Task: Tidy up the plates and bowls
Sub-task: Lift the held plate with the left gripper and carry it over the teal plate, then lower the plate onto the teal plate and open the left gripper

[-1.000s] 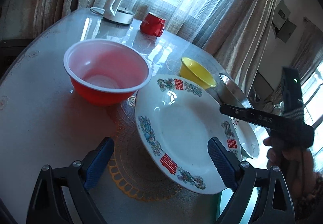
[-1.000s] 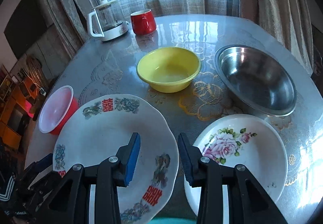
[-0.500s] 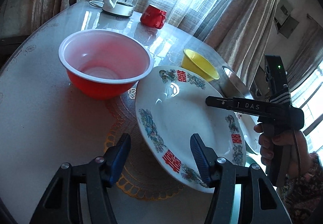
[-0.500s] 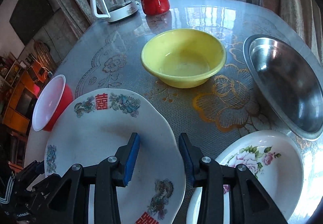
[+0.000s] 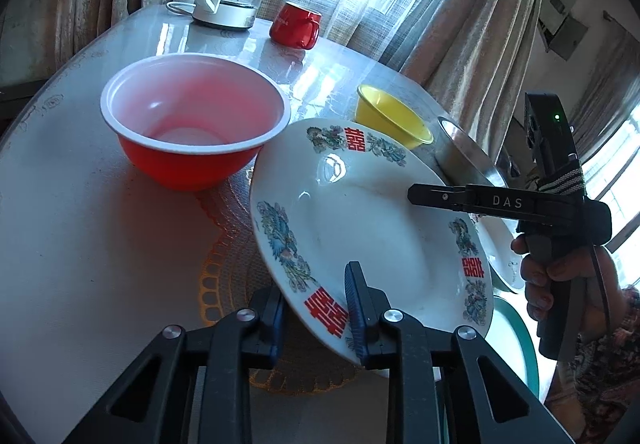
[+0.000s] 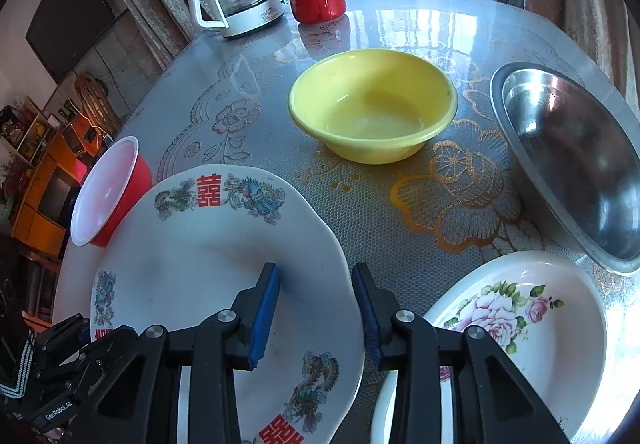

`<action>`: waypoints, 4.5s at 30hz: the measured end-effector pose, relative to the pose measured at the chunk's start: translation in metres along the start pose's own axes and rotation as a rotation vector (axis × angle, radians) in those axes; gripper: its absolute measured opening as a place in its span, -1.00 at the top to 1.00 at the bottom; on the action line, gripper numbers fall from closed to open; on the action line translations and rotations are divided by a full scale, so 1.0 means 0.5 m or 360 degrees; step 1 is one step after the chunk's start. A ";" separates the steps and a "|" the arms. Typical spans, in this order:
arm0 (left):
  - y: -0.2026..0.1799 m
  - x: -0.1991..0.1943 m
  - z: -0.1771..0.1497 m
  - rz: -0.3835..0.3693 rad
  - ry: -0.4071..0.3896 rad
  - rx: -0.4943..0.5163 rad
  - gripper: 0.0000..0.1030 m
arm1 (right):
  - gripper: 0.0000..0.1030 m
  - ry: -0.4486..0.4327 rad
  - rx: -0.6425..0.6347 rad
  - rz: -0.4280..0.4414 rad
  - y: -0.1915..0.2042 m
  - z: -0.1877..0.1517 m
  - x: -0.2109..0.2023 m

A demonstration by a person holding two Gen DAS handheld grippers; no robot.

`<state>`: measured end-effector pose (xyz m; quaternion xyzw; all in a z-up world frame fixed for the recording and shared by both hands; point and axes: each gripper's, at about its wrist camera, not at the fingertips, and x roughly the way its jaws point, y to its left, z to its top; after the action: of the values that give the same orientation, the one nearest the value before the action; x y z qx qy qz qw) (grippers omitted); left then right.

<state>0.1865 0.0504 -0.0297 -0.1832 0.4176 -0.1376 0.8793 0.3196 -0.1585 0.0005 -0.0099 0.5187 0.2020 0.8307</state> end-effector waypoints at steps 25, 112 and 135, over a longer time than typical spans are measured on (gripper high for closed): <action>0.018 -0.029 0.005 0.0142 -0.0144 -0.0023 0.45 | 0.58 -0.0111 0.0221 0.0200 0.006 -0.085 -0.054; -0.212 -0.010 -0.132 -0.0401 0.0239 0.0689 0.25 | 0.55 -0.0629 0.0908 0.0016 -0.091 -0.560 -0.301; -0.193 -0.037 -0.111 -0.0439 0.0090 0.0647 0.31 | 0.58 -0.0687 0.0961 0.0039 -0.099 -0.573 -0.319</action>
<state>0.1230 -0.0404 -0.0075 -0.0539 0.3769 -0.3425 0.8589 0.0304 -0.3207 -0.0029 0.2847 0.3679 0.0471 0.8840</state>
